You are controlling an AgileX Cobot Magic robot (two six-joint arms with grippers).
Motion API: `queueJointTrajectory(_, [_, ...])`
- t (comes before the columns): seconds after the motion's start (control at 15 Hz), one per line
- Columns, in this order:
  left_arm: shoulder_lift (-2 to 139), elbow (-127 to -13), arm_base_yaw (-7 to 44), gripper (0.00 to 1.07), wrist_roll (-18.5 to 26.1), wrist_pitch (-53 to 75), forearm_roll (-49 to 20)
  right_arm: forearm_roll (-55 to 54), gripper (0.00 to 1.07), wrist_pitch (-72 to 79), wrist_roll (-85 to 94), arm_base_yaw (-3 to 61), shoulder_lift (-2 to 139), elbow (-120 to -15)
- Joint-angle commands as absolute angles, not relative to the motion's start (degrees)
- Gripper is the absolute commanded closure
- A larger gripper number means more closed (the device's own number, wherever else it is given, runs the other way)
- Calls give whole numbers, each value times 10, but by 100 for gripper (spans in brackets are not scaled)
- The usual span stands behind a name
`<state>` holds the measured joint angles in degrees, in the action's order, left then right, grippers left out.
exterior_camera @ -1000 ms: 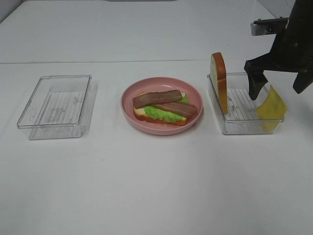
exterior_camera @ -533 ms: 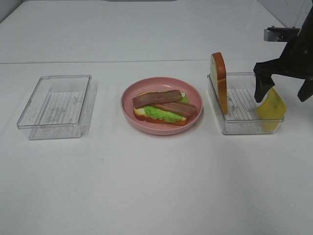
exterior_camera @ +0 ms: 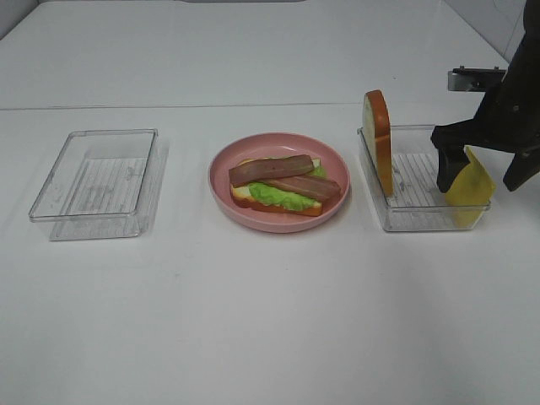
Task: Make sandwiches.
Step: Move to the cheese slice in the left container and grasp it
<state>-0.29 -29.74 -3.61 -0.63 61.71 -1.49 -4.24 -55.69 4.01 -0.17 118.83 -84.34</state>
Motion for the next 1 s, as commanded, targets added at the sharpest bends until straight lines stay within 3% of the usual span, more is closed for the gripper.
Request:
queueJointTrajectory(0.07, [-13,-297,-36,15,-5,615,-19,-42,37,-550,46,-3,1191,-841])
queueJointTrajectory(0.13, [-13,-297,-36,15,-5,615,-19,-42,43,-549,45,-3,1191,-841])
queueJointTrajectory(0.2, [-13,-297,-36,15,-5,615,-19,-42,68,-545,44,-3,1191,-841])
queueJointTrajectory(0.27, [-13,-297,-36,15,-5,615,-19,-42,76,-544,43,-3,1191,-841])
queueJointTrajectory(0.4, [-13,-297,-36,15,-5,615,-19,-36,107,-540,37,-3,1191,-841])
queueJointTrajectory(1.0, [-13,-297,-36,15,-5,615,-19,-34,107,-543,36,-3,1178,-842])
